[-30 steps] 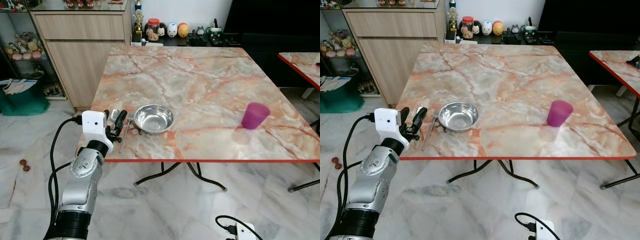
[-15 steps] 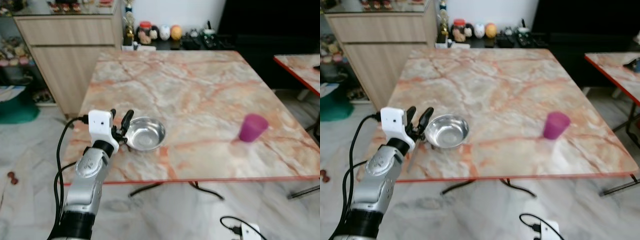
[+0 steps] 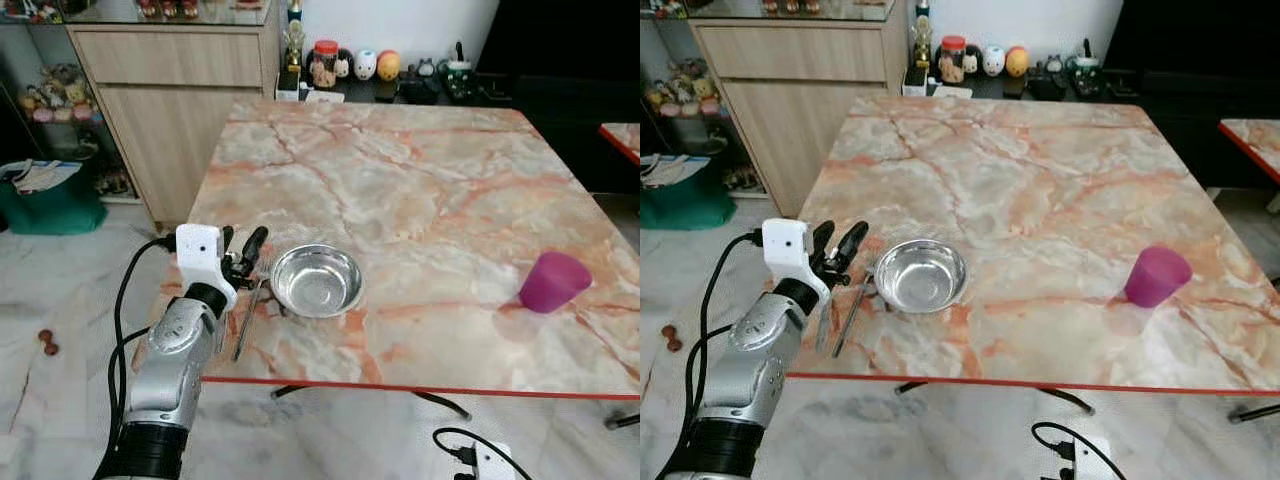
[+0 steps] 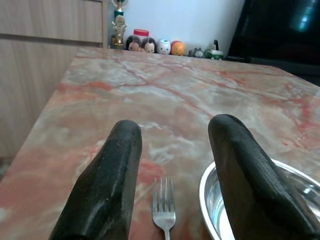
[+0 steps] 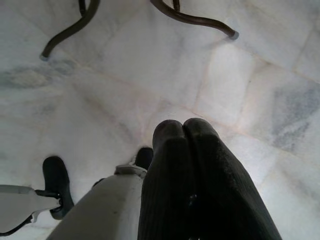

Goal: Setting the table

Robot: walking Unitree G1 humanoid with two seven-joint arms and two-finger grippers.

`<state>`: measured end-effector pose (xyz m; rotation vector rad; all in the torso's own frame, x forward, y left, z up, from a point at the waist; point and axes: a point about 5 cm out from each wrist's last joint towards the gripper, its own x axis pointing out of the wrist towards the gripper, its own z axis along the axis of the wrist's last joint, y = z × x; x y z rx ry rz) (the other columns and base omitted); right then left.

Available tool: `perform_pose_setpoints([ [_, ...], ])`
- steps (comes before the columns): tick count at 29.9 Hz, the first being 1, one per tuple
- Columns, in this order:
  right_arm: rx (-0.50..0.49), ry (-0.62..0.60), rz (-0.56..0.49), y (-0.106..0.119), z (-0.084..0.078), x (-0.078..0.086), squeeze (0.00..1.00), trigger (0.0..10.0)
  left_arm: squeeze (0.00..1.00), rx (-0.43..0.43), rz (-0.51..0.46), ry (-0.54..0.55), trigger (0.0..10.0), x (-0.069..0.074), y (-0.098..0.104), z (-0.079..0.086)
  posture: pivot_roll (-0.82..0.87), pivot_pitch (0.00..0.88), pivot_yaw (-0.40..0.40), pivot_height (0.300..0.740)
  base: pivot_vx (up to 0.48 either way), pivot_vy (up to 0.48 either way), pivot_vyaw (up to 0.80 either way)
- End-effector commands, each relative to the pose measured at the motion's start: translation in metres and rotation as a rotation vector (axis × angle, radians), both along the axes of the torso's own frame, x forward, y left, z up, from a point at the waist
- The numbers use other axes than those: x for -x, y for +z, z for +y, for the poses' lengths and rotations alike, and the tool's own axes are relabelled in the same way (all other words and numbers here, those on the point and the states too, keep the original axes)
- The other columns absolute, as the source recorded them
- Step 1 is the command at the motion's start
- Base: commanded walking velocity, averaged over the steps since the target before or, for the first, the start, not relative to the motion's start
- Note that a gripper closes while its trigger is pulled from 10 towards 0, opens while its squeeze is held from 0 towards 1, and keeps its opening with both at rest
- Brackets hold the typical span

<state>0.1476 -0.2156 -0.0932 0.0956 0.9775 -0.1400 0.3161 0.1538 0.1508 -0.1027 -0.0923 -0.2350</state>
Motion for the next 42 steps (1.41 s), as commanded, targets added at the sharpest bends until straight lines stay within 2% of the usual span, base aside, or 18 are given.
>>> perform_pose_setpoints([
  [1, 0.001, -0.001, 0.012, -0.001, 0.0, 0.003, 0.0, 10.0, 1.0, 0.032, 0.033, -0.028, 10.0, -0.002, -0.001, -0.006, 0.07, 0.0, -0.039, 0.74, 0.0, 0.0, 0.0],
  [6, 0.001, -0.001, 0.012, -0.001, 0.0, 0.003, 0.0, 10.0, 1.0, 0.094, 0.08, -0.046, 10.0, -0.004, -0.005, -0.011, 0.06, 0.0, -0.038, 0.74, 0.0, 0.0, 0.0],
  [8, 0.001, -0.002, 0.012, -0.001, 0.0, 0.003, 0.0, 10.0, 1.0, 0.178, 0.129, -0.055, 10.0, -0.004, -0.007, -0.016, 0.07, 0.0, -0.037, 0.74, 0.0, 0.0, 0.0],
  [9, 0.001, -0.002, 0.012, -0.001, 0.0, 0.003, 0.0, 10.0, 1.0, 0.178, 0.129, -0.055, 10.0, -0.004, -0.007, -0.016, 0.07, 0.0, -0.037, 0.74, 0.0, 0.0, 0.0],
  [10, 0.0, -0.002, 0.012, -0.001, 0.0, 0.003, 0.0, 10.0, 1.0, 0.23, 0.154, -0.032, 10.0, -0.005, -0.009, -0.016, 0.06, 0.0, -0.035, 0.74, 0.0, 0.0, 0.0],
  [12, -0.001, -0.002, 0.011, -0.001, 0.001, 0.003, 0.0, 10.0, 1.0, 0.271, 0.168, -0.01, 10.0, -0.006, -0.009, -0.014, 0.06, 0.0, -0.034, 0.74, 0.0, 0.0, 0.0],
  [14, -0.002, -0.003, 0.01, -0.001, 0.001, 0.003, 0.0, 10.0, 0.96, 0.257, 0.162, -0.001, 10.0, -0.007, -0.009, -0.013, 0.06, 0.0, -0.035, 0.74, 0.0, 0.0, 0.0],
  [15, -0.002, -0.003, 0.011, -0.001, 0.001, 0.003, 0.0, 10.0, 0.0, 0.133, 0.117, 0.001, 10.0, -0.006, -0.006, -0.012, 0.06, 0.0, -0.035, 0.74, 0.0, 0.0, 0.0],
  [16, -0.001, -0.003, 0.011, -0.001, 0.001, 0.003, 0.0, 10.0, 0.0, 0.007, 0.07, -0.009, 10.0, -0.005, -0.003, -0.014, 0.06, 0.0, -0.035, 0.74, 0.0, 0.0, 0.0],
  [17, -0.001, -0.003, 0.011, -0.001, 0.001, 0.003, 0.0, 10.0, 0.0, -0.075, 0.038, -0.019, 10.0, -0.004, -0.002, -0.016, 0.06, 0.0, -0.035, 0.74, 0.0, 0.0, 0.0],
  [18, -0.002, -0.002, 0.011, -0.001, 0.001, 0.003, 0.0, 10.0, 0.0, -0.104, 0.022, -0.025, 10.0, -0.003, -0.002, -0.017, 0.07, 0.0, -0.035, 0.74, 0.0, 0.0, 0.0],
  [21, -0.003, -0.003, 0.01, -0.001, 0.001, 0.003, 0.0, 10.0, 0.0, -0.043, 0.039, -0.013, 10.0, -0.002, -0.003, -0.016, 0.06, 0.0, -0.034, 0.74, 0.0, 0.0, 0.0],
  [26, -0.001, -0.006, 0.01, -0.001, 0.001, 0.003, 0.0, 10.0, 0.0, -0.091, 0.06, -0.002, 10.0, -0.002, -0.008, -0.015, 0.06, 0.0, -0.034, 0.74, 0.0, 0.0, 0.0],
  [33, -0.001, -0.002, 0.01, -0.001, 0.0, 0.003, 0.0, 10.0, 0.0, -0.093, 0.049, 0.041, 10.0, -0.004, -0.008, -0.008, 0.07, 0.0, -0.038, 0.74, 0.0, -0.262, 0.0],
  [37, -0.001, -0.003, 0.01, -0.001, 0.0, 0.003, 0.0, 10.0, 0.0, -0.107, 0.053, 0.039, 10.0, -0.004, -0.008, -0.007, 0.07, 0.0, -0.038, 0.74, 0.0, -0.377, 0.0],
  [42, -0.001, -0.004, 0.011, -0.001, 0.0, 0.003, 0.0, 10.0, 0.0, -0.097, 0.058, 0.019, 10.0, -0.004, -0.01, -0.009, 0.06, 0.0, -0.038, 0.74, 0.0, 0.0, 0.0],
])
